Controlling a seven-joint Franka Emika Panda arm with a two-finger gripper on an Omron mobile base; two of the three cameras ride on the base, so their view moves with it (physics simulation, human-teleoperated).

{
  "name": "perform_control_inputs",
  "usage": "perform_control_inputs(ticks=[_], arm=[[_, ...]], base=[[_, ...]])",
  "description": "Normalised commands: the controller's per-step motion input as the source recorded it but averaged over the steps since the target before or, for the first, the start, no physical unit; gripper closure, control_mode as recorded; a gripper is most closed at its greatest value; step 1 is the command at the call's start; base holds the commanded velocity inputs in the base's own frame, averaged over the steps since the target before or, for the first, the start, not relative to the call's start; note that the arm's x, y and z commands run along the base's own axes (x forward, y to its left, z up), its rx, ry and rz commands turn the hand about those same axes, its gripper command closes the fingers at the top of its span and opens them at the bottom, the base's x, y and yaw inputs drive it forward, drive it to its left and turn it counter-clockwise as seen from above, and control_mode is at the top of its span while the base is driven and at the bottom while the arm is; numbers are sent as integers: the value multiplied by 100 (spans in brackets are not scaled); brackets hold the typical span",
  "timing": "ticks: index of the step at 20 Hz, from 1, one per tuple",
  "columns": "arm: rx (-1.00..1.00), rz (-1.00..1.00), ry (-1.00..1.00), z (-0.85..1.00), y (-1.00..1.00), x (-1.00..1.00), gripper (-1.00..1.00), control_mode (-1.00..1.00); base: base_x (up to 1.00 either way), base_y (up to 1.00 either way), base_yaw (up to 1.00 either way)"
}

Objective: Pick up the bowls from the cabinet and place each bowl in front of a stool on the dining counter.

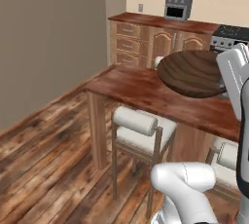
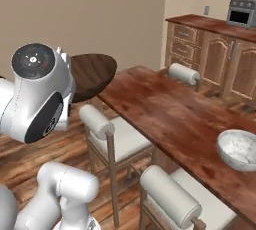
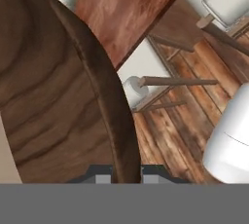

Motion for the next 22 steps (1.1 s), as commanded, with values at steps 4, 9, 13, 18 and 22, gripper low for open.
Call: perform_control_inputs(ticks=[4, 9, 13, 18, 22], arm=[[0, 0, 0, 0, 0, 0, 100, 100], [0, 0, 0, 0, 0, 0, 100, 100], [0, 0, 0, 0, 0, 0, 100, 100], [0, 0, 0, 0, 0, 0, 100, 100], [0, 0, 0, 0, 0, 0, 100, 100]], base=[[67, 17, -64], [12, 64, -56], [4, 100, -42], [66, 51, -22], [88, -15, -2]])
